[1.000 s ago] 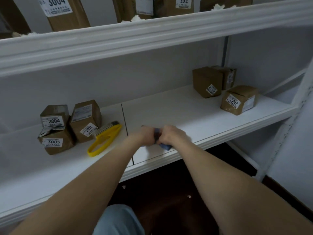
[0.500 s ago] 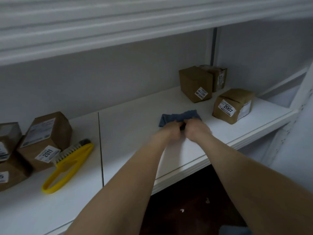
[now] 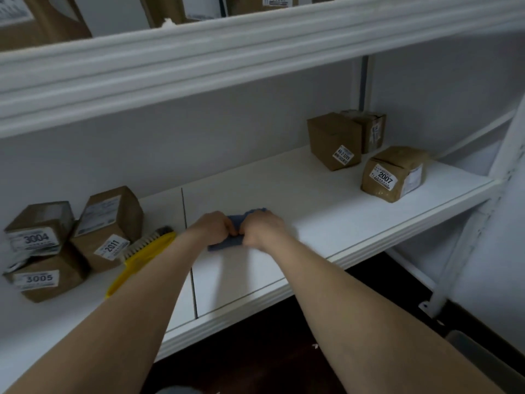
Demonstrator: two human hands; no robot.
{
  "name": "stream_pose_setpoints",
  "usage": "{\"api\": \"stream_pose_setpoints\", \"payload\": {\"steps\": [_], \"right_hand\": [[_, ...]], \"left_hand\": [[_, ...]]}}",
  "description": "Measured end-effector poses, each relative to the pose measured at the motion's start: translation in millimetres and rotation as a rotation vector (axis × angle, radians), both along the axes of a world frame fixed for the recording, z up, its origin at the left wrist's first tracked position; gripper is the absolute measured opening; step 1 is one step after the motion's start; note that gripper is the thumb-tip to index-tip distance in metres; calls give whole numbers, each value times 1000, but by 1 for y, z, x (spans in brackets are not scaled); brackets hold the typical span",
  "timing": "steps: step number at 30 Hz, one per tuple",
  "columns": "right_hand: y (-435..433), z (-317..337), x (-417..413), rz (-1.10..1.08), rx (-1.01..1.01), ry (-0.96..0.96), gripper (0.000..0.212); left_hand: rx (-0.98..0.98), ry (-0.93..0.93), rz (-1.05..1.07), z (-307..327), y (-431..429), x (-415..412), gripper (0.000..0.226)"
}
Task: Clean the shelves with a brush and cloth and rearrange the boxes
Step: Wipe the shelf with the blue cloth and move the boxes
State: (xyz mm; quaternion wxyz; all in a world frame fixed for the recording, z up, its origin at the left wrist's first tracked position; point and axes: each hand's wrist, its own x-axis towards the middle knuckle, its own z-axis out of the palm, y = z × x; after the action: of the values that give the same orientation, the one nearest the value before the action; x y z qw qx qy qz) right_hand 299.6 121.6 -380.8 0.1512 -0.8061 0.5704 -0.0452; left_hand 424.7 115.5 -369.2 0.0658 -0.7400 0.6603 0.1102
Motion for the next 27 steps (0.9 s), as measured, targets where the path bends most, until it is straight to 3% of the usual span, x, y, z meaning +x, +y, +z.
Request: {"api": "stream_pose_setpoints", "payload": {"steps": [4,9,14,17,23,27], "right_hand": [[28,12,0,71,86,13,51],[45,22,-31,113,203,74,49],[38,29,-81,-201,118,209,49],[35,25,-85,-310,78,209,47],[39,13,-24,-141,72,98,45],[54,12,29,44,84,93,47]], "left_hand": [[145,138,107,9,29,0,29],[256,158,-27,24,61,-35,30],[172,204,-344,19,79,-81,40],[111,205,-406,4,84,-91,42],[91,130,-349,10,82,-40,39],[144,-84,-140,27,84,6,37]]}}
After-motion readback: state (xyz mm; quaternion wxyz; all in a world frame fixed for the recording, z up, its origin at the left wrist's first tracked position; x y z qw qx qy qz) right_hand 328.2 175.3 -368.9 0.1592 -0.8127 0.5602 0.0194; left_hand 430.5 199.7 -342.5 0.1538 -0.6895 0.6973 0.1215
